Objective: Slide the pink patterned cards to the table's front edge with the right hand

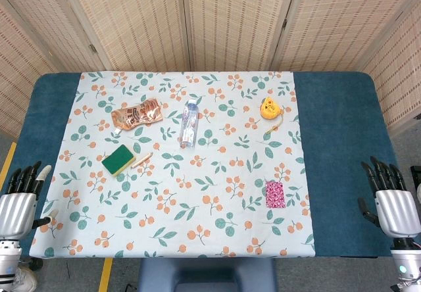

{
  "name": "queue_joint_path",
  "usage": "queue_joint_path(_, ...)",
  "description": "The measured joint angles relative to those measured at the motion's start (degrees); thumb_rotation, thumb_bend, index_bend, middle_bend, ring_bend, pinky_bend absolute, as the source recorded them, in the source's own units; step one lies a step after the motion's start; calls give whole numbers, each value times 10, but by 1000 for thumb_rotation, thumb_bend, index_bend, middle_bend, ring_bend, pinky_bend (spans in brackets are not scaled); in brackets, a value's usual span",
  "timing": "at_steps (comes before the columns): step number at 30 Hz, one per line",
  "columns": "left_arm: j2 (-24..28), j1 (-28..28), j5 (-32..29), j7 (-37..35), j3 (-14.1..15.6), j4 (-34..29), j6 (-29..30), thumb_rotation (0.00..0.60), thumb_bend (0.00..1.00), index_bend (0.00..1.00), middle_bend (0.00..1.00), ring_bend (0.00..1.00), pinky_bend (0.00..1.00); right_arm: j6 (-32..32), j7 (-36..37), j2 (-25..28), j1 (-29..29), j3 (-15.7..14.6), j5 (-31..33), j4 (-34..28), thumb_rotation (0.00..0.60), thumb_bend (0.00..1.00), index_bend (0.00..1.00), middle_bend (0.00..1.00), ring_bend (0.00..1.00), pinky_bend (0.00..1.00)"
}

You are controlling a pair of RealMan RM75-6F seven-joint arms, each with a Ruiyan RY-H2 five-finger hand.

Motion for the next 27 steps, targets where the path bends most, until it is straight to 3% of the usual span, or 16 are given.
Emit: queue_joint_path(27, -18, 5, -8, -3, -1, 19, 10, 600, 212, 91, 0, 0, 0, -10, 21, 9, 7, 1, -6, -11, 600, 431, 48, 2, 0, 0)
